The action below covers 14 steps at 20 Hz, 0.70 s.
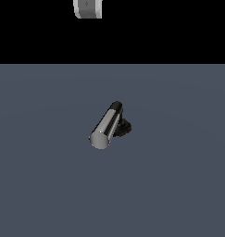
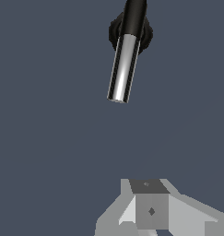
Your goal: Turn on the faucet by rotating a designated handle.
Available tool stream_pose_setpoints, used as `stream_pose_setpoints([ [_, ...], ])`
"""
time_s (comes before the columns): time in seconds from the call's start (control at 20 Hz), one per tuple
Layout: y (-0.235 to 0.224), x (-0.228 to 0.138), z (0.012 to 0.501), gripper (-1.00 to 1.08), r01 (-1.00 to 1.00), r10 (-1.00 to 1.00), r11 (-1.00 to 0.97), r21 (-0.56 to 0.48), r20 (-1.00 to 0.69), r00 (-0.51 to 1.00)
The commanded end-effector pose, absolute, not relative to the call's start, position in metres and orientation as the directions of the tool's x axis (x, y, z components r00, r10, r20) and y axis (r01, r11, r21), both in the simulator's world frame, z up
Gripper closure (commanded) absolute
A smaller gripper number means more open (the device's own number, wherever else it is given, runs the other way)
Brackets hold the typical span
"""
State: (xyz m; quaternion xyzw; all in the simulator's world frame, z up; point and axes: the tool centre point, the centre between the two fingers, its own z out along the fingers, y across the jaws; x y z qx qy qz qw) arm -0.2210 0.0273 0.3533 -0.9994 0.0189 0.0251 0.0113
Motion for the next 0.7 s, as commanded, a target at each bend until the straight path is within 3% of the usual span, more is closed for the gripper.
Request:
stream_pose_setpoints([
  [0.0,0.032,-0.215,0.334,1.08,-0.047,-0.046,-0.999,-0.02,-0.046,0.998],
  [0.65,0.056,-0.181,0.241,1.08,-0.085,-0.085,-0.996,-0.013,-0.028,0.996],
])
